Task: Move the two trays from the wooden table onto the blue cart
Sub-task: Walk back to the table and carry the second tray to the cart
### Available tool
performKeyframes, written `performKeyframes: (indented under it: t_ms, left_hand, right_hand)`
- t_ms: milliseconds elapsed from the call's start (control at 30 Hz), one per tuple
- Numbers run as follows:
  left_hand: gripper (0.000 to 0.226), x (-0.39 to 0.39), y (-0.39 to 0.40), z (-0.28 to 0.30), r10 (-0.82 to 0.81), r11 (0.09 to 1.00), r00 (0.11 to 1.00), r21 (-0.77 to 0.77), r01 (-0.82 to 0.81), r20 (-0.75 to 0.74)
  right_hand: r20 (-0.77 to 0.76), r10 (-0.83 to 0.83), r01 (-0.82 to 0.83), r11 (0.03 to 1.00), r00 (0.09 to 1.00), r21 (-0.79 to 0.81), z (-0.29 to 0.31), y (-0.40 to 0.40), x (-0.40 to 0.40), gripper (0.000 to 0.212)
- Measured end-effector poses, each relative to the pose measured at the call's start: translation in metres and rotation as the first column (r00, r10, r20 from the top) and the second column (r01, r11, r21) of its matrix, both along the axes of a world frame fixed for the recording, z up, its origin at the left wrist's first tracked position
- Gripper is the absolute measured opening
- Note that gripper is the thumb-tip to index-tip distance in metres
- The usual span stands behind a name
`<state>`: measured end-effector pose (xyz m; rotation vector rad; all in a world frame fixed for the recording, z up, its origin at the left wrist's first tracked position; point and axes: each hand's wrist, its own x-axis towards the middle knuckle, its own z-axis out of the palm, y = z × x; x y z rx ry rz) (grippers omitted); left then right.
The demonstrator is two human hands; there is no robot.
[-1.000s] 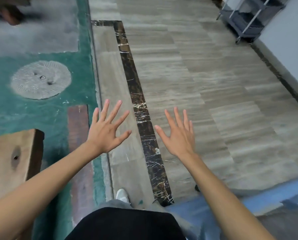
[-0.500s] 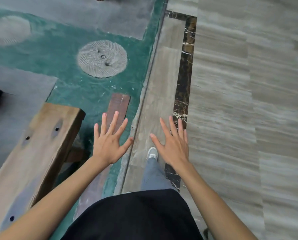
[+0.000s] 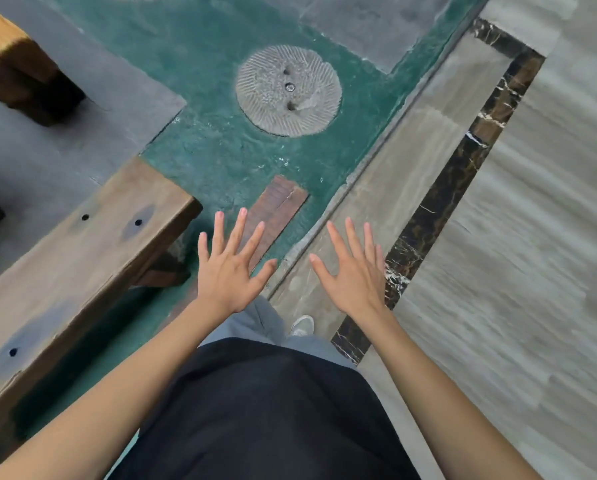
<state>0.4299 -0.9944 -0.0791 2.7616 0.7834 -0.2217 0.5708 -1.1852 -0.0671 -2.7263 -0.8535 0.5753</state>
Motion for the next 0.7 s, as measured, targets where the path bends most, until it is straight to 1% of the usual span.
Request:
performKeyframes:
  t_ms: [133,300,400,500,700]
  left_hand:
    - [0.075,0.025,0.026,-0.006,0.150,0.988,0.988,-0.024,-0.150,0.028]
    - [0.075,0.068,0.070,-0.026,0.290,0.956,0.956,-0.066,-0.286,0.053]
    - [0.077,0.099,0.105,-0.031,0.365,0.926,0.931,-0.103,-0.363,-0.001]
    - [0.077,0.126,0.142,-0.026,0.456,0.877,0.889,-0.147,-0.458,-0.045]
    - [0.075,0.165,0.229,0.001,0.509,0.848,0.860,-0.150,-0.508,-0.036]
  right_hand:
    - [-0.016,0.141,-0.141,0.990,0.990,-0.019,-0.009,0.051,0.046,0.076]
    - [-0.009,0.286,-0.287,0.957,0.958,-0.045,-0.026,0.131,0.103,0.078]
    - [-0.035,0.336,-0.338,0.937,0.941,-0.085,-0.027,0.183,0.139,0.079]
    - [-0.068,0.396,-0.401,0.910,0.916,-0.107,-0.017,0.234,0.173,0.080]
    - [-0.027,0.512,-0.512,0.853,0.858,-0.101,0.013,0.351,0.235,0.079]
